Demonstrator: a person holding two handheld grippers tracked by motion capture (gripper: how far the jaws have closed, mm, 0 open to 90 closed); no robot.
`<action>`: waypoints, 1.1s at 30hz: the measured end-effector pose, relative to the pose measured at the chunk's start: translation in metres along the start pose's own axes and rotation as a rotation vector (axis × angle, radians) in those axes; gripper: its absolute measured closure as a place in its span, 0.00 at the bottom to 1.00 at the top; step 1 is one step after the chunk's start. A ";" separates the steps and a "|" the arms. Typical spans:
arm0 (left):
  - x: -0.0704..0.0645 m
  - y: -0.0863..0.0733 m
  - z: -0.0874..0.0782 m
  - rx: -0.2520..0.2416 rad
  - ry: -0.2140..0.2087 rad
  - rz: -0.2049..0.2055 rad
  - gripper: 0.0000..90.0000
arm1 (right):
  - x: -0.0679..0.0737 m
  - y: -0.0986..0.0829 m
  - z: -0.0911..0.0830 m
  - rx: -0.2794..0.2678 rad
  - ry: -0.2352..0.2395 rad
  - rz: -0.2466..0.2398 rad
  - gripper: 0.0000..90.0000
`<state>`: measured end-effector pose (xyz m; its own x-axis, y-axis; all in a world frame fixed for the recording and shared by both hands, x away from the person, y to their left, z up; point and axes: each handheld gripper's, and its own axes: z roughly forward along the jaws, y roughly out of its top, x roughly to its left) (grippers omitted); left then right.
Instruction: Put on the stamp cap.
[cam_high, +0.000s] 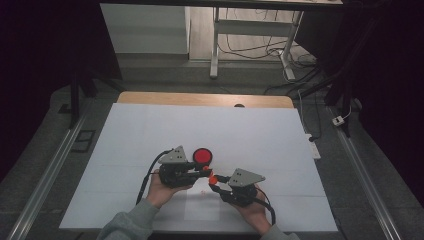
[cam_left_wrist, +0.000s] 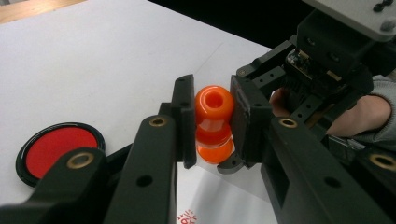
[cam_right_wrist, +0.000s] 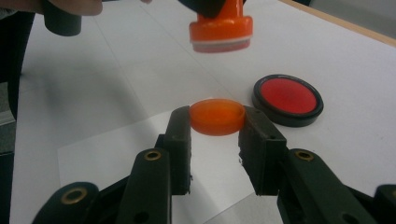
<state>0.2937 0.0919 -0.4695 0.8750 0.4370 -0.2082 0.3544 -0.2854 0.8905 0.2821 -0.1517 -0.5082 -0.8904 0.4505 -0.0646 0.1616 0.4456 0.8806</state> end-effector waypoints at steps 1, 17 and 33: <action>0.000 0.000 0.000 0.003 0.001 0.003 0.80 | 0.000 0.000 0.000 0.000 0.000 0.000 0.72; -0.002 -0.001 0.004 0.008 -0.006 0.006 0.80 | 0.000 0.008 -0.002 -0.047 0.006 0.014 0.72; -0.004 -0.002 0.007 0.015 -0.006 0.009 0.80 | 0.000 0.010 -0.003 -0.066 0.005 0.027 0.72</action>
<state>0.2923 0.0849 -0.4730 0.8799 0.4297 -0.2027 0.3515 -0.3016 0.8863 0.2821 -0.1495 -0.4983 -0.8883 0.4577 -0.0378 0.1576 0.3810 0.9111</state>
